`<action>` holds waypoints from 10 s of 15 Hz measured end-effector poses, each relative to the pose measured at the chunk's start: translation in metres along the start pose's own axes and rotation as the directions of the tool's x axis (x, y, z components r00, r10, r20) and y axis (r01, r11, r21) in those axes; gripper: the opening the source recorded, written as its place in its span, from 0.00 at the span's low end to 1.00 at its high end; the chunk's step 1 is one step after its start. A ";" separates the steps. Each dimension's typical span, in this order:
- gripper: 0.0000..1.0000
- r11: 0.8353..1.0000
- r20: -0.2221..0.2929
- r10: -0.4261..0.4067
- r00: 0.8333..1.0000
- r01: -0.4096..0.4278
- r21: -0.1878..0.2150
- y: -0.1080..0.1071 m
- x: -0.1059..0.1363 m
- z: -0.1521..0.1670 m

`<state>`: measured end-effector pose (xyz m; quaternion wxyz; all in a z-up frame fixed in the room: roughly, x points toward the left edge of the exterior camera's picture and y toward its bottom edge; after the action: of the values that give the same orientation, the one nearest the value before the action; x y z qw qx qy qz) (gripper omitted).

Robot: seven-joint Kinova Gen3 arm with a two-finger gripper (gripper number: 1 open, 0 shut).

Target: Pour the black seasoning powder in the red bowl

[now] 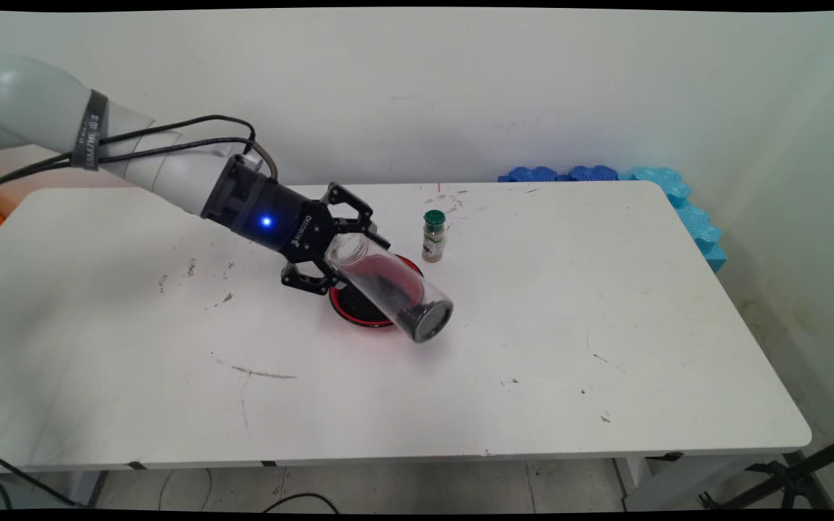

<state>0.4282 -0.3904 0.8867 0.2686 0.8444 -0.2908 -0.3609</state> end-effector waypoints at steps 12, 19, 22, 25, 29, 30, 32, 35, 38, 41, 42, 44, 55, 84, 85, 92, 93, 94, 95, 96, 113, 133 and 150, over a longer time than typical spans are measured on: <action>0.00 0.961 0.016 -0.265 0.964 0.266 -0.079 -0.007 0.003 0.008; 0.00 0.922 0.036 -0.368 0.929 0.370 -0.111 -0.010 0.005 0.014; 0.00 0.897 0.049 -0.421 0.906 0.423 -0.131 -0.010 0.006 0.016; 0.00 0.875 0.060 -0.459 0.886 0.463 -0.143 -0.011 0.006 0.018; 0.00 0.842 0.075 -0.511 0.856 0.516 -0.159 -0.012 0.006 0.020; 0.00 0.834 0.078 -0.522 0.849 0.528 -0.162 -0.012 0.006 0.021; 0.00 0.820 0.085 -0.540 0.837 0.547 -0.169 -0.013 0.006 0.022; 0.00 0.796 0.098 -0.570 0.816 0.578 -0.180 -0.014 0.005 0.024; 0.00 0.771 0.111 -0.598 0.794 0.607 -0.193 -0.013 0.005 0.028; 0.00 0.749 0.124 -0.619 0.776 0.630 -0.204 -0.013 0.005 0.031; 0.00 0.742 0.129 -0.625 0.770 0.638 -0.207 -0.012 0.005 0.032; 0.00 0.731 0.137 -0.634 0.761 0.648 -0.214 -0.011 0.004 0.033; 0.00 0.669 0.211 -0.666 0.715 0.698 -0.256 -0.002 -0.001 0.046; 0.00 0.681 0.274 -0.592 0.758 0.652 -0.334 -0.002 -0.002 0.041; 0.00 0.693 0.266 -0.580 0.770 0.638 -0.334 -0.002 -0.002 0.039; 0.00 0.828 0.184 -0.412 0.892 0.451 -0.333 0.003 -0.004 0.019; 0.00 0.848 0.172 -0.377 0.910 0.414 -0.332 0.004 -0.004 0.016; 0.00 0.868 0.157 -0.337 0.928 0.371 -0.330 0.006 -0.005 0.013; 0.00 0.884 0.143 -0.302 0.942 0.333 -0.327 0.007 -0.005 0.010; 0.00 0.903 0.127 -0.257 0.958 0.285 -0.322 0.008 -0.005 0.007; 0.00 0.820 -0.040 0.556 0.830 -0.556 -0.137 0.037 -0.013 -0.017; 0.00 0.089 -0.083 0.993 0.086 -0.996 0.030 0.091 -0.053 -0.015; 0.00 -0.304 -0.084 0.947 -0.310 -0.949 0.079 0.098 -0.094 -0.009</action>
<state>0.3523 -0.3916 0.9994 0.4748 0.2785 -0.8334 0.0499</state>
